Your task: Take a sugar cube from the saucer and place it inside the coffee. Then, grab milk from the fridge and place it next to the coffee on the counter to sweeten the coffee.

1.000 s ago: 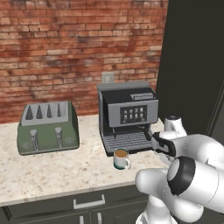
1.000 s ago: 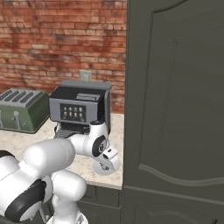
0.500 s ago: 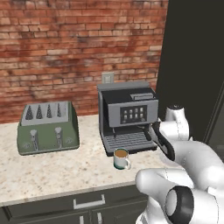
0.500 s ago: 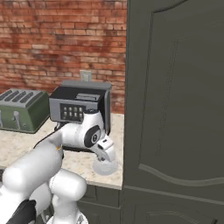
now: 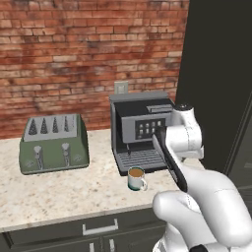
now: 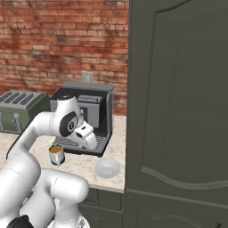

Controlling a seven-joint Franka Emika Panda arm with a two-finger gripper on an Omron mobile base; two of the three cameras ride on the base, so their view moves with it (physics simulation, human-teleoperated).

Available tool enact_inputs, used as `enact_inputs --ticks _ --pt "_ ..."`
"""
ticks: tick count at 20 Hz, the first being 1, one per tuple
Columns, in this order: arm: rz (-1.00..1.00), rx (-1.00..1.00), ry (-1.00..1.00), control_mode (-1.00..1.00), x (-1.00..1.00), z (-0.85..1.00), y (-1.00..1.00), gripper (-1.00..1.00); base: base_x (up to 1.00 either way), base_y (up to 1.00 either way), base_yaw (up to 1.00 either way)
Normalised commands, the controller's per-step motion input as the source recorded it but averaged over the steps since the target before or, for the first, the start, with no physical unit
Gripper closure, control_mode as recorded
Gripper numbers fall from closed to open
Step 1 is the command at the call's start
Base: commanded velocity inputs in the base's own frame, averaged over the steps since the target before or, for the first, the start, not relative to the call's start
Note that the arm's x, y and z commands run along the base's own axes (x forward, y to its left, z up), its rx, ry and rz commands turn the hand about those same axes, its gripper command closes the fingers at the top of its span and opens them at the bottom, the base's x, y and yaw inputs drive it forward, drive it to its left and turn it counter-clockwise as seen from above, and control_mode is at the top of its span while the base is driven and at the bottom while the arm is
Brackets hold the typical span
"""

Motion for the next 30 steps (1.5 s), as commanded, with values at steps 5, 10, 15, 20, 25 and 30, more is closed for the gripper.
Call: enact_inputs --ticks 5,10,15,20,25,30 --pt "0.11 0.00 0.00 -1.00 0.00 0.38 1.00 1.00 0.00 0.00 0.00" --pt "0.14 0.00 0.00 -1.00 -0.07 0.03 0.77 1.00 0.00 0.00 0.00" --pt "0.15 0.00 0.00 -1.00 0.00 -0.20 0.56 1.00 0.00 0.00 0.00" --pt "0.12 0.00 0.00 -1.00 0.02 -0.22 0.45 1.00 0.00 0.00 0.00" --pt "0.10 0.00 0.00 -1.00 0.15 -0.33 0.28 1.00 0.00 0.00 0.00" --pt "0.01 -0.03 -0.07 -1.00 0.40 -0.10 0.00 1.00 0.00 0.00 0.00"
